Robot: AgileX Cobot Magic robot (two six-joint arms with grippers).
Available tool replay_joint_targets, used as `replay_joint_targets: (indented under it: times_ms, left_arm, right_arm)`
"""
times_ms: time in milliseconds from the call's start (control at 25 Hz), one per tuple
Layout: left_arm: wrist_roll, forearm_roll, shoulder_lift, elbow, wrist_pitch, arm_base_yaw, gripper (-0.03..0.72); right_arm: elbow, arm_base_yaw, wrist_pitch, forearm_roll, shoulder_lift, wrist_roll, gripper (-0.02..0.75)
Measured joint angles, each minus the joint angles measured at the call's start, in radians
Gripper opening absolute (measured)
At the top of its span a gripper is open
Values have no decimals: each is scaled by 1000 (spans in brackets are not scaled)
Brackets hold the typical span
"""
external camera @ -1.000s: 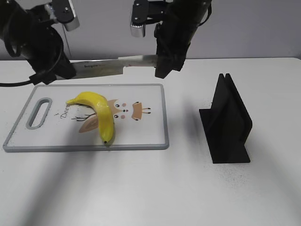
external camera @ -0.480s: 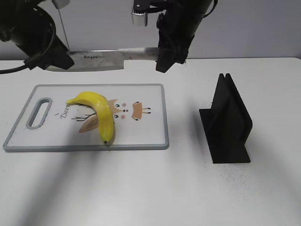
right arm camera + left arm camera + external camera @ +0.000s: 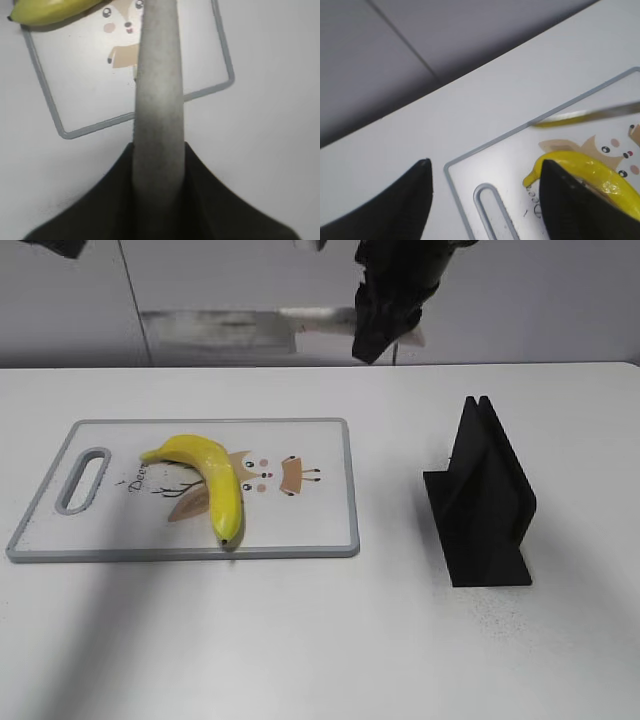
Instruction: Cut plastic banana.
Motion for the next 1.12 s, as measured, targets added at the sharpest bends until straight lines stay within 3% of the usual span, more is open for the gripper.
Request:
replay_joint_targets:
  times_ms: [160, 240, 440, 840, 1120]
  left_arm:
    - [-177, 47, -15, -87, 248, 67, 619]
    - [-212, 45, -15, -93, 345, 106, 601]
    - [-252, 21, -51, -60, 386, 194, 588]
    - [-259, 3, -415, 259, 391, 210, 589]
    - [-259, 2, -757, 516, 392, 210, 589]
  right_arm:
    - [0, 0, 1, -91, -59, 305, 162]
    - [0, -2, 2, -113, -90, 405, 162]
    - [29, -3, 2, -110, -192, 634, 162]
    - [462, -3, -10, -109, -521, 897, 162]
    - [820, -3, -141, -108, -780, 1033, 162]
